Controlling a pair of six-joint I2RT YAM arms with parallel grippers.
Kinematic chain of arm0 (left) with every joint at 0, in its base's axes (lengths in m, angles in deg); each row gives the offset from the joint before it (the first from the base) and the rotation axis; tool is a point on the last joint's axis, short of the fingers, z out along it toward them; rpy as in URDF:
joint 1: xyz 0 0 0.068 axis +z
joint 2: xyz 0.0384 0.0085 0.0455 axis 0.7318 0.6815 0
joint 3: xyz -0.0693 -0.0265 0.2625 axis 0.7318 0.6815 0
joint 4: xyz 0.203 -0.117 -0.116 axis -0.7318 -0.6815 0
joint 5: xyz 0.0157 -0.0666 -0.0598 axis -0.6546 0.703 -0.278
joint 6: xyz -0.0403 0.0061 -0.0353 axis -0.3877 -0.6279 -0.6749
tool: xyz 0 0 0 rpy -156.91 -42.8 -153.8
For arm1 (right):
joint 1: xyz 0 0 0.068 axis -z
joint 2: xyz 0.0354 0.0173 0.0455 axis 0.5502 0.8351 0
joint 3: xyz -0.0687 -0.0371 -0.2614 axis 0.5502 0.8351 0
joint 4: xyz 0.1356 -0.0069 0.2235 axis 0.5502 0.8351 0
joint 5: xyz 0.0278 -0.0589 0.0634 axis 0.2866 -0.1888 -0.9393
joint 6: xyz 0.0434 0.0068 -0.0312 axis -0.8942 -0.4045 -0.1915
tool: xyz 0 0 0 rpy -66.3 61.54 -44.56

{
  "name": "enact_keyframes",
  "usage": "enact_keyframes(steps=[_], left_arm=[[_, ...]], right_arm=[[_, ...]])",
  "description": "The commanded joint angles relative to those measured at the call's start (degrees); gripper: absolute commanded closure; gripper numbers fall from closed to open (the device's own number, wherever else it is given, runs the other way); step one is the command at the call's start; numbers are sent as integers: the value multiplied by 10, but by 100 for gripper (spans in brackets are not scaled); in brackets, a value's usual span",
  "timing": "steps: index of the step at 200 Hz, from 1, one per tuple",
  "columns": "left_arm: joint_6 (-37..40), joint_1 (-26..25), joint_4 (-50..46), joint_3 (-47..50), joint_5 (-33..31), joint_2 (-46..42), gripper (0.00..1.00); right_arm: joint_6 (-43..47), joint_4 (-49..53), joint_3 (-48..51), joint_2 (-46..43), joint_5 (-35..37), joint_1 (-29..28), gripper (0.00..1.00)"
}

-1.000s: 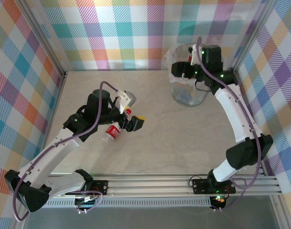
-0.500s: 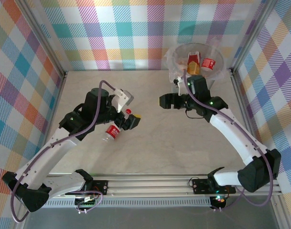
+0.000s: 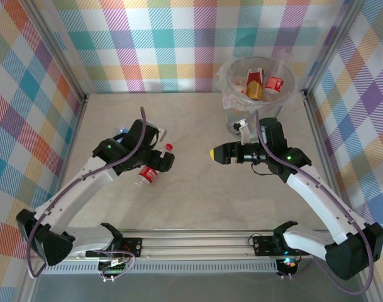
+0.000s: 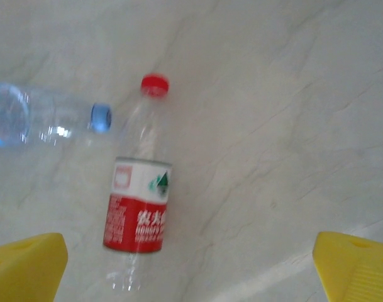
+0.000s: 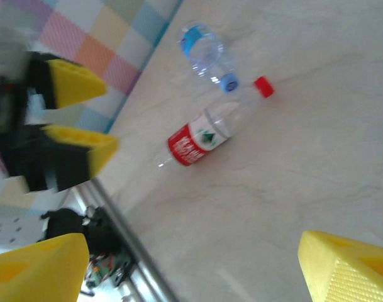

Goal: Put the plastic bottles in the bin

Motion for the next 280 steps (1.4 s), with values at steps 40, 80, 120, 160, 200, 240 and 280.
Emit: enact_keyframes(steps=[40, 80, 120, 160, 200, 240, 280], left_arm=[[-29, 63, -75, 0, 8, 94, 0], [13, 105, -77, 11, 66, 147, 1], [30, 126, -73, 19, 77, 195, 3], [26, 141, -62, 24, 63, 242, 7], [25, 141, -53, 26, 45, 281, 13], [25, 141, -49, 35, 58, 293, 15], [18, 140, -50, 35, 67, 315, 20]], right_arm=[[9, -12, 33, -44, -107, -4, 0], [9, -15, 48, -40, -93, -4, 0], [10, -11, 58, -42, -76, -4, 0], [4, -18, 69, -39, -68, -3, 0], [7, -15, 68, -21, -63, -3, 0], [4, -15, 70, -11, -45, -3, 0], [0, -27, 80, -11, -52, -3, 0]])
